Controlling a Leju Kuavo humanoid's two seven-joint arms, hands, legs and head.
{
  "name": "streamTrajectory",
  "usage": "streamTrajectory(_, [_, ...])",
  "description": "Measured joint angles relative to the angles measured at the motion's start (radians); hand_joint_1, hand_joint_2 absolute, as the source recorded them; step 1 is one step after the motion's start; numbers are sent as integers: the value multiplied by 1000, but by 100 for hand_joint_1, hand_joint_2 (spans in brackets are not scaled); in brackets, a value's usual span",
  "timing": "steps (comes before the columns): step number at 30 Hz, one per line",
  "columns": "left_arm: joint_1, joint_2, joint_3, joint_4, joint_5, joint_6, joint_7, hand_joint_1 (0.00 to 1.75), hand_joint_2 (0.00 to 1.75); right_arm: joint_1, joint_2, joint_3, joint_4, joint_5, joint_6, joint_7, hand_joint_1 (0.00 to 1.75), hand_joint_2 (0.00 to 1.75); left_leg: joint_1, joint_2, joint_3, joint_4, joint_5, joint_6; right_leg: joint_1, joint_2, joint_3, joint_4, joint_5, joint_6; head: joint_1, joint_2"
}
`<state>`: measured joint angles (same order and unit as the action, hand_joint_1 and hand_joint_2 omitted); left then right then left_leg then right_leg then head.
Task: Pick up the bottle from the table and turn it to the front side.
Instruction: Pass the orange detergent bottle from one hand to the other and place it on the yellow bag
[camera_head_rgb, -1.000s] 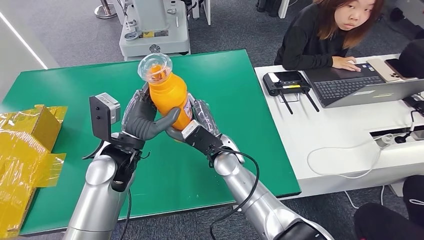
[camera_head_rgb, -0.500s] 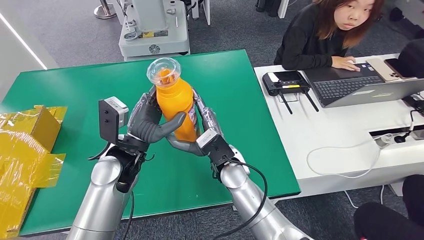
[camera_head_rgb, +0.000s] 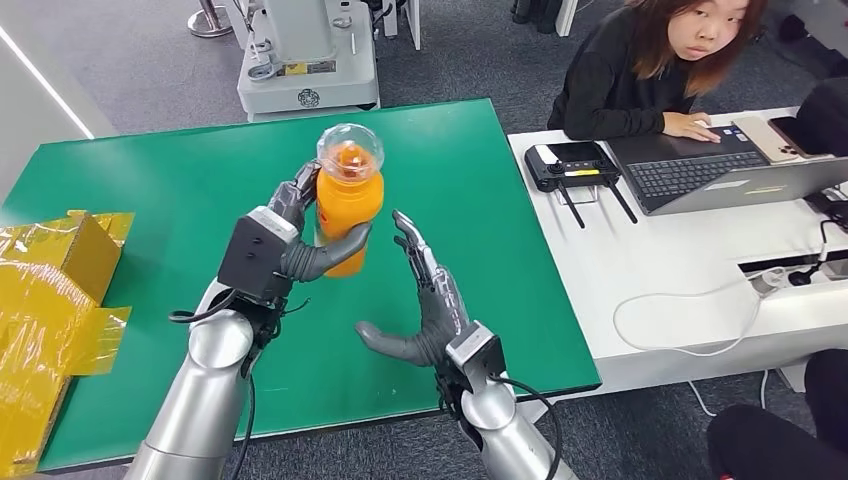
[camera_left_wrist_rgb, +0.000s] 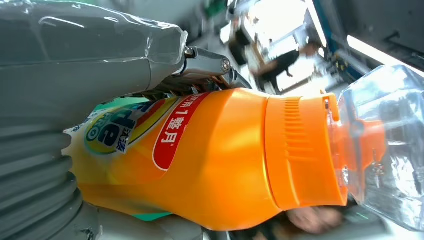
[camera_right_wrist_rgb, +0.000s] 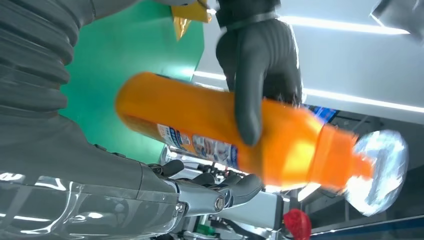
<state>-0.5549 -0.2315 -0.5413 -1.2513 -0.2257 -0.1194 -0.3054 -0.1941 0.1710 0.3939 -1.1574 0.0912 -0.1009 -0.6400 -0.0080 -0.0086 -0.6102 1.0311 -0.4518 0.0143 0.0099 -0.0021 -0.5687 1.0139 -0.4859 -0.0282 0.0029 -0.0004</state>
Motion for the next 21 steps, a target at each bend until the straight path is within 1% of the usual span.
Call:
streamTrajectory(3, [-15,-2,0,6,-52,0,4,175,175,24,-7,18,-28,-8,-11,-9,0,175,0,0,0,0,0,0,0,0,0,0,0,0,0,0])
streamTrajectory(7, [-32,-3,0,29,-22,-9,-10,175,175,50,-15,41,-76,-1,-34,-11,0,175,0,2,0,0,0,0,0,0,0,0,0,0,0,0])
streamTrajectory(14, [-60,1,0,86,-16,19,-26,175,175,93,-27,72,-160,7,-37,-19,0,175,0,2,0,0,0,0,0,1,0,0,0,0,0,0])
streamTrajectory(17, [-70,4,0,103,-78,73,-20,175,175,102,-32,83,-182,-2,-34,-27,0,175,0,2,0,0,0,0,0,1,0,0,0,0,0,0])
streamTrajectory(21, [-113,25,0,182,-277,216,2,175,175,120,-40,113,-228,-5,-25,-36,0,175,0,3,0,0,0,0,0,1,0,0,1,-1,0,0])
